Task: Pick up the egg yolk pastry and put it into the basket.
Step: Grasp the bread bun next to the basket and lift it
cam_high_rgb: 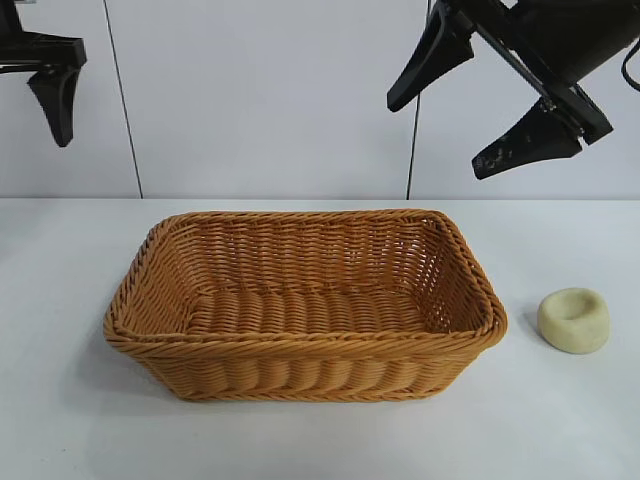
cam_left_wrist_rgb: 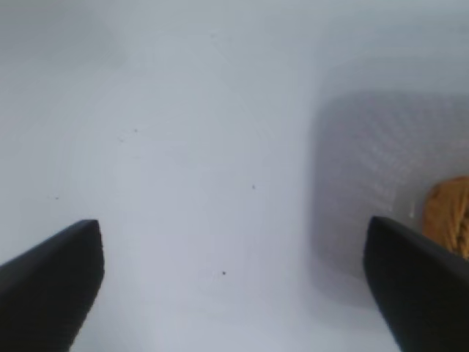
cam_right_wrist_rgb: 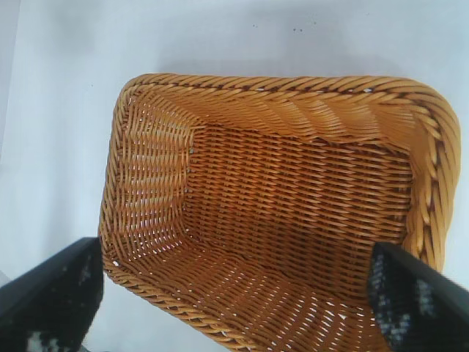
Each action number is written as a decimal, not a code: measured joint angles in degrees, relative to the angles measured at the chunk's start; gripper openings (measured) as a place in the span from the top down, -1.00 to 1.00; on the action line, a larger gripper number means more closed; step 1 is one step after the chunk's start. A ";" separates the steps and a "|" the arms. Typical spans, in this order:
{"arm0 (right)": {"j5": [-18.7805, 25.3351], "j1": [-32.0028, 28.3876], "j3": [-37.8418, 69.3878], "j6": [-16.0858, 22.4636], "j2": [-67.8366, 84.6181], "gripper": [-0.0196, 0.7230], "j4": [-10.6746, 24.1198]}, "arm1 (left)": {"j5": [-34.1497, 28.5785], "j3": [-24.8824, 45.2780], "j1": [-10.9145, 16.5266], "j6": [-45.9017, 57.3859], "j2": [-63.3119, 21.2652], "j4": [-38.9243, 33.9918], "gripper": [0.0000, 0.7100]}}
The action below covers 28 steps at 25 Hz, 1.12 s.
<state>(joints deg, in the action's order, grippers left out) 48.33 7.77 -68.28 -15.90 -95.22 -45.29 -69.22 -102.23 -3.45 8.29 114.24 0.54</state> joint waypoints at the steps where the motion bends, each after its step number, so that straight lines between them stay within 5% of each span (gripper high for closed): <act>1: 0.00 0.00 0.00 0.00 0.00 -0.93 0.00 | 0.00 0.00 0.45 -0.16 0.00 0.00 -0.95; 10: 0.00 0.00 0.00 0.00 0.00 -0.93 0.00 | 0.00 9.04 0.97 -1.83 -8.15 0.00 -0.95; 22: 0.00 0.00 0.00 0.00 0.00 -0.93 0.00 | -0.08 48.44 0.97 -3.14 -45.28 -0.54 -0.95; 28: 0.26 0.00 0.00 0.00 0.00 -0.93 0.00 | 6.12 66.66 0.97 -3.86 -64.55 -0.54 -0.95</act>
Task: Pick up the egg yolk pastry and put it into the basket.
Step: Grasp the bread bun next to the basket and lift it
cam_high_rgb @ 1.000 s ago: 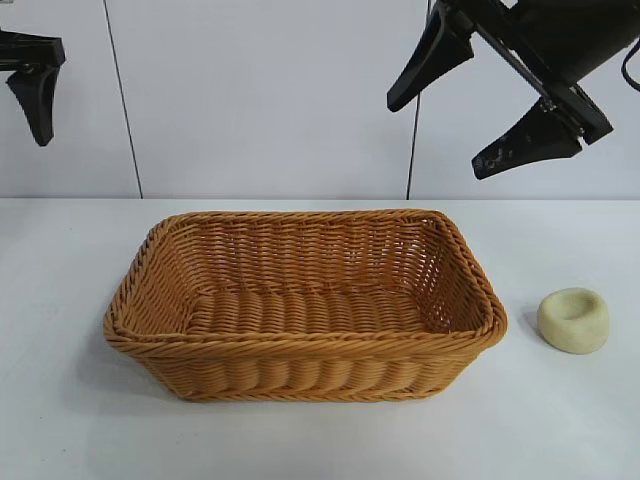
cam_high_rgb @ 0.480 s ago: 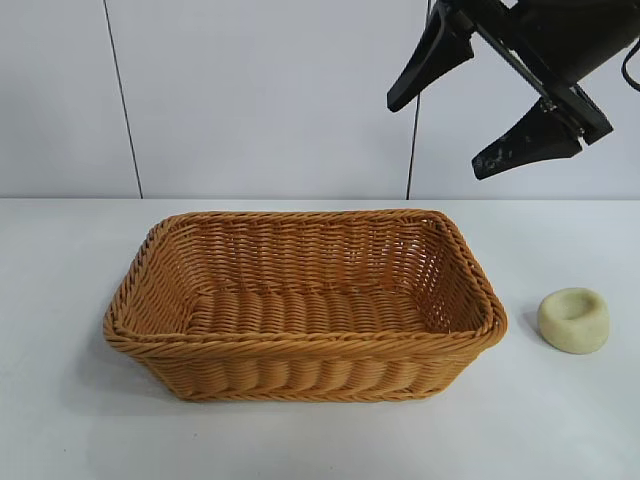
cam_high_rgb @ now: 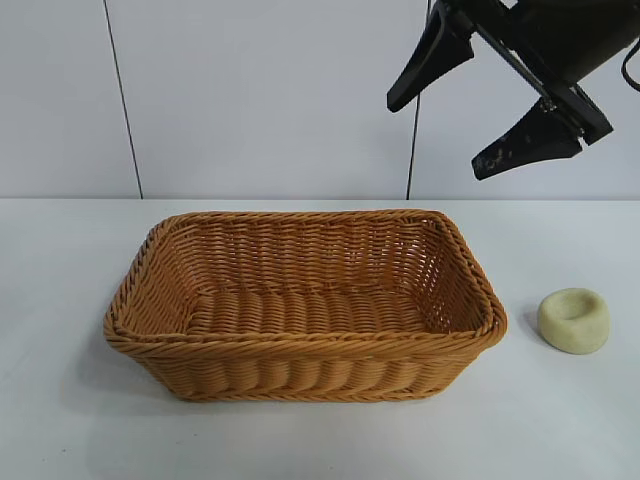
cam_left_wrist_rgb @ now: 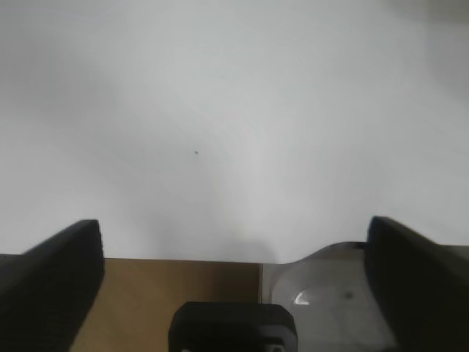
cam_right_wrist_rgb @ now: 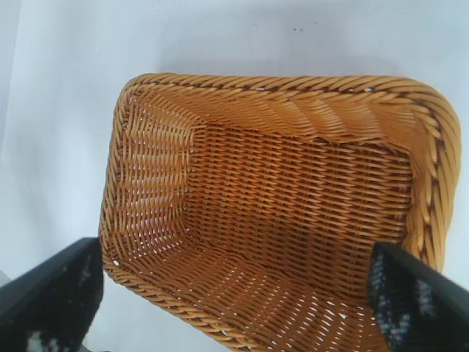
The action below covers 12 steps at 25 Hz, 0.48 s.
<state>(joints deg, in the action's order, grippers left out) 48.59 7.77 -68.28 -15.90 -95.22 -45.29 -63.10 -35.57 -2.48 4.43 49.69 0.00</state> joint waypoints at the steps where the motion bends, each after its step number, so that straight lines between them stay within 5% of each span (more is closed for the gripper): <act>1: 0.00 0.00 0.00 0.00 0.00 -0.93 0.00 | 0.40 2.36 0.00 -0.46 -2.64 0.00 -0.95; 12: 0.10 0.00 0.00 0.00 0.00 -0.93 0.00 | 1.64 6.78 0.00 -5.07 -27.31 2.47 -0.95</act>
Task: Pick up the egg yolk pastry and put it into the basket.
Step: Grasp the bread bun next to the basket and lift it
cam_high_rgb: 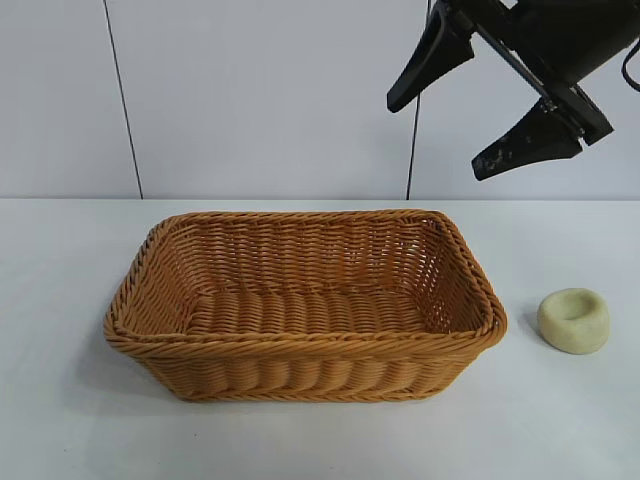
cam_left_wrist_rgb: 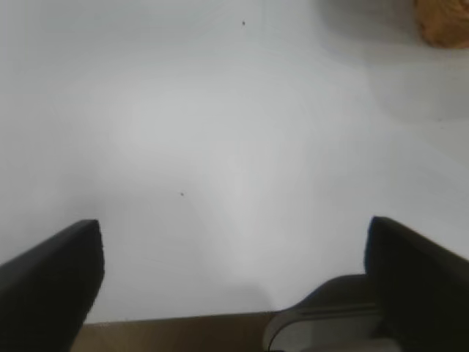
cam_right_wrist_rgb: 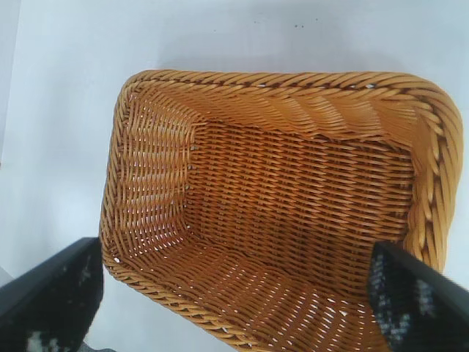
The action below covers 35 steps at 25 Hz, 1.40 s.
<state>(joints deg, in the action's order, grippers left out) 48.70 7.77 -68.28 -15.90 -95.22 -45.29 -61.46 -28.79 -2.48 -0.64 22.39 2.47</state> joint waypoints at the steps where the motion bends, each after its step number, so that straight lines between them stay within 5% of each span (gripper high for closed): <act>1: 0.00 0.00 0.00 0.00 0.00 -0.93 0.00 | 0.00 0.00 0.00 0.00 -1.37 0.00 -0.95; 12: 0.51 0.00 0.00 0.00 0.00 -0.93 0.13 | 0.03 0.00 3.50 -0.06 -17.26 0.06 -0.95; 16: 0.51 0.00 0.00 0.75 0.00 -0.93 2.91 | 0.01 0.00 3.50 -0.18 -22.43 0.11 -0.95; 19: 0.78 0.00 -1.34 4.48 0.00 -0.93 10.11 | 0.01 0.00 3.50 -0.18 -22.51 0.16 -0.95; 25: 4.88 0.00 -6.68 16.61 0.00 -0.93 33.88 | 0.11 0.00 3.50 -0.18 -22.61 0.16 -0.95; 30: 7.26 -1.61 -6.98 21.04 -0.55 -0.93 41.55 | 0.21 0.00 3.50 -0.18 -22.77 0.16 -0.95; 35: 7.57 -5.05 -7.10 20.58 -4.15 -0.93 41.32 | 0.21 0.00 3.50 -0.18 -22.77 0.16 -0.95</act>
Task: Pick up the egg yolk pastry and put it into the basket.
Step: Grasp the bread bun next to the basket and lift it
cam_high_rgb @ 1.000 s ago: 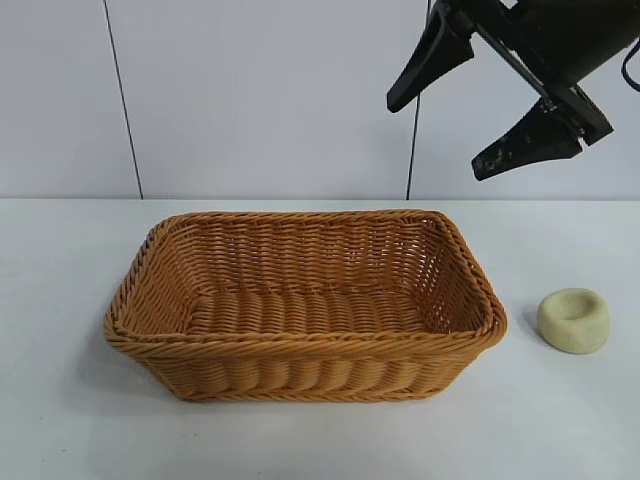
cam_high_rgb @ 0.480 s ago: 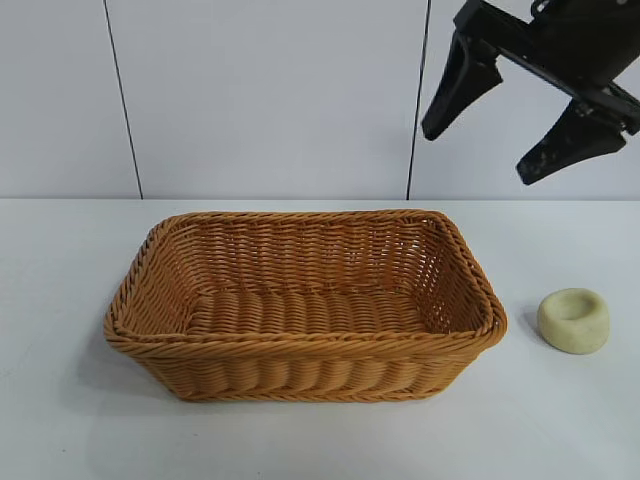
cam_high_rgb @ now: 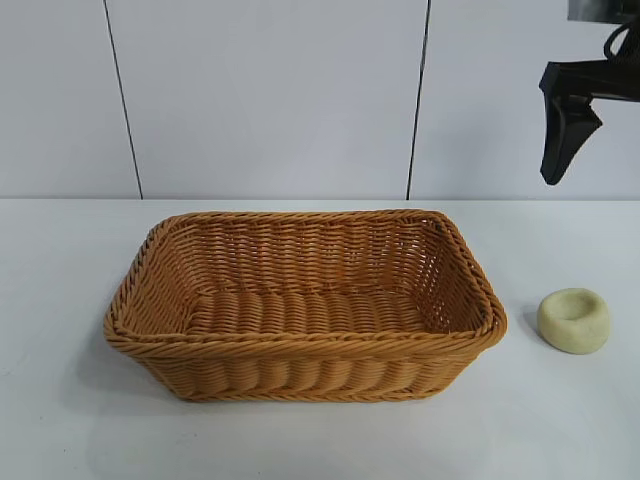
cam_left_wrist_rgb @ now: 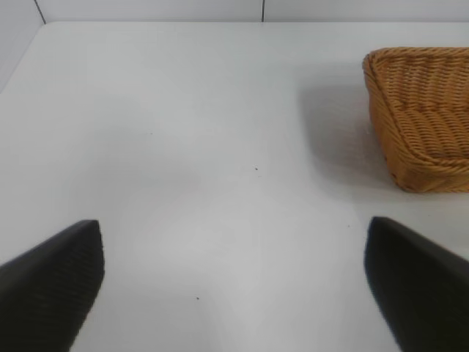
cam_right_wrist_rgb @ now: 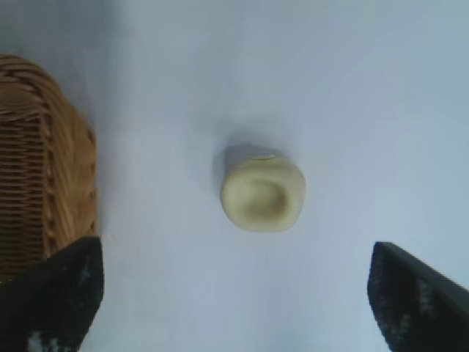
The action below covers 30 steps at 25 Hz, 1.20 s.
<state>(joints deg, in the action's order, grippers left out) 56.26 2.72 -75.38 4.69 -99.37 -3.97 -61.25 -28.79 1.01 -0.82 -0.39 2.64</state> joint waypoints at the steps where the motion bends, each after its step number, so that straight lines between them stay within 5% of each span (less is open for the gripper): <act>1: -0.09 -0.32 0.00 -0.18 -2.37 -0.93 -0.16 | 0.00 0.00 0.00 0.00 0.00 0.00 -0.95; 17: -5.87 -0.32 -0.06 0.99 -20.43 -0.88 1.25 | 0.00 0.00 0.00 -0.07 0.00 0.00 -0.95; 22: -6.13 -0.34 -0.06 3.08 -21.00 -0.39 3.64 | 0.06 0.00 0.00 -0.07 0.00 0.00 -0.95; 28: -6.13 -0.34 -0.06 3.04 -21.14 0.55 3.97 | 0.06 0.00 0.00 -0.07 0.00 0.00 -0.95; 30: -6.08 -0.34 -0.06 2.76 -20.83 0.69 3.97 | 0.06 0.00 0.00 -0.07 0.00 0.00 -0.95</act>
<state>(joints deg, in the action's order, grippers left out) 50.19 2.38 -75.44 7.45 -120.20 0.00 -61.19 -28.79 1.01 -0.89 -0.39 2.64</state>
